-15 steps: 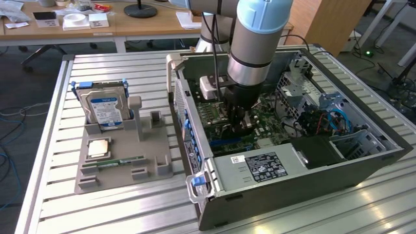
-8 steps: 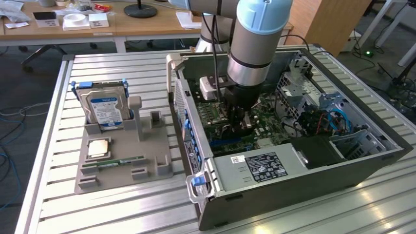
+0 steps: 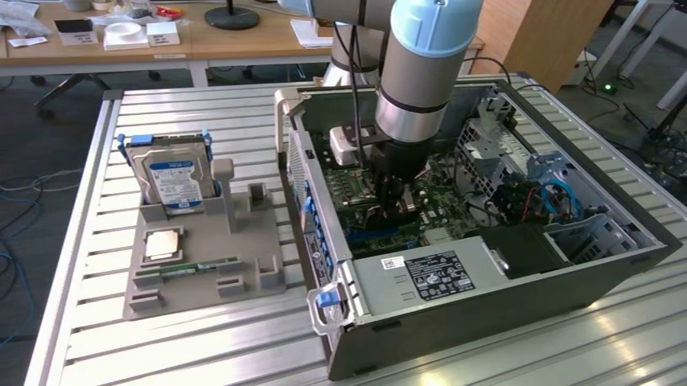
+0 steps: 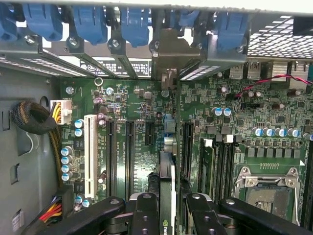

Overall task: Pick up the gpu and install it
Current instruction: 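Insert the gpu into the slot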

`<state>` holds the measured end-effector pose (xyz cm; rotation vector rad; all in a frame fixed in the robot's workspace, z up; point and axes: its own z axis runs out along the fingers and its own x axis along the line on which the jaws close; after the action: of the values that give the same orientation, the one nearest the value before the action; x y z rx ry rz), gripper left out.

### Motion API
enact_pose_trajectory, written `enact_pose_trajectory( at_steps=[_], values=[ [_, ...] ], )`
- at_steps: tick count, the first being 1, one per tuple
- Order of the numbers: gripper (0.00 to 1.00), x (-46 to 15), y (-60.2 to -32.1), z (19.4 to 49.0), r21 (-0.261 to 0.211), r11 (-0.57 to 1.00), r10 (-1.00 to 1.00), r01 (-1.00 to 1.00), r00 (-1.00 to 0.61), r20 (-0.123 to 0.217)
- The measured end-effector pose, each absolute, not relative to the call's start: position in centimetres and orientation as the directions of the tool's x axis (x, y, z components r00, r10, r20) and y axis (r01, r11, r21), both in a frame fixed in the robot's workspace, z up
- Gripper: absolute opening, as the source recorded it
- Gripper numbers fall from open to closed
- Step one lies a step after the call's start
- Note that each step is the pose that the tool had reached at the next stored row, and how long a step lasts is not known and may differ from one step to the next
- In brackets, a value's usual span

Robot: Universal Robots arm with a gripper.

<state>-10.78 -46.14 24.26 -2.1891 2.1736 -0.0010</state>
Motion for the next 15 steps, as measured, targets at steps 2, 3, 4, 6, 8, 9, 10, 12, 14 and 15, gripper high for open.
enact_pose_trajectory(
  at_steps=[2, 3, 4, 6, 8, 9, 10, 12, 14, 15],
  values=[
    [0.26, -10.78, -46.13, 24.27, -0.041, -0.006, -0.999, -0.999, 0.008, -0.04],
    [0.26, -10.78, -46.13, 24.28, -0.041, -0.006, -0.999, -0.999, 0.008, -0.04],
    [0.26, -10.78, -46.13, 24.29, -0.041, -0.006, -0.999, -0.999, 0.008, -0.04],
    [0.26, -10.78, -46.14, 24.31, -0.041, -0.006, -0.999, -0.999, 0.008, -0.04],
    [0.26, -10.78, -46.14, 24.32, -0.041, -0.006, -0.999, -0.999, 0.008, -0.039],
    [0.26, -10.78, -46.14, 24.34, -0.041, -0.006, -0.999, -0.999, 0.008, -0.04],
    [0.26, -10.78, -46.14, 24.35, -0.041, -0.006, -0.999, -0.999, 0.008, -0.04],
    [0.26, -10.78, -46.14, 24.39, -0.041, -0.006, -0.999, -0.999, 0.008, -0.04],
    [0.26, -10.79, -46.14, 24.4, -0.041, -0.006, -0.999, -0.999, 0.008, -0.04],
    [0.26, -10.79, -46.14, 24.41, -0.041, -0.006, -0.999, -0.999, 0.008, -0.039]
  ],
)
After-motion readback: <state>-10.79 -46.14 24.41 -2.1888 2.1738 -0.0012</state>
